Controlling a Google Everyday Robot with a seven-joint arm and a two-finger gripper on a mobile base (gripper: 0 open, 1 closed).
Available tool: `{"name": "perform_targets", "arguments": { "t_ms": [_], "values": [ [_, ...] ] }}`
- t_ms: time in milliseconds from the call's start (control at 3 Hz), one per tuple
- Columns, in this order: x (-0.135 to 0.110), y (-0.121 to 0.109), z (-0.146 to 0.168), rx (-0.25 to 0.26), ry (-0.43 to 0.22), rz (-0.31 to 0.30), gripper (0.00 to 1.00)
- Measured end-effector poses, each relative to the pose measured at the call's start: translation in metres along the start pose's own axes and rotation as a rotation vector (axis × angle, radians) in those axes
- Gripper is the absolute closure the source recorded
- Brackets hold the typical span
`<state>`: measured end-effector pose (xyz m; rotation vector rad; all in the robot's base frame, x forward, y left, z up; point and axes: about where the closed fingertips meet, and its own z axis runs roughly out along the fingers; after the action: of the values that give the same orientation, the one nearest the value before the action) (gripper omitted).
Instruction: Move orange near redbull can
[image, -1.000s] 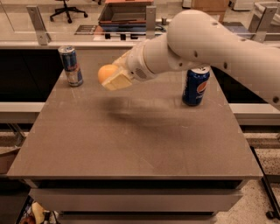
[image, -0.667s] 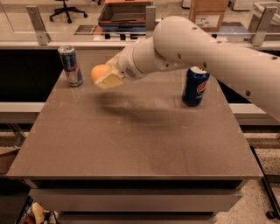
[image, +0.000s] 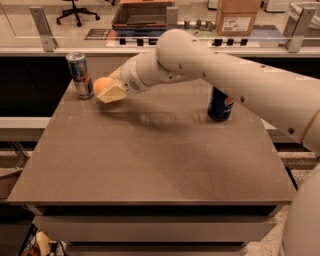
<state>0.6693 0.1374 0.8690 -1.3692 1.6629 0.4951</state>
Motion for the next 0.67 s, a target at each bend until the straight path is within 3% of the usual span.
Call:
{"name": "perform_targets", "arguments": {
  "t_ms": [333, 667],
  "values": [
    [0.0035, 0.0014, 0.0225, -0.023, 0.05, -0.016, 1.0],
    [0.0022, 0.0036, 0.026, -0.028, 0.052, -0.02, 0.84]
  ]
}}
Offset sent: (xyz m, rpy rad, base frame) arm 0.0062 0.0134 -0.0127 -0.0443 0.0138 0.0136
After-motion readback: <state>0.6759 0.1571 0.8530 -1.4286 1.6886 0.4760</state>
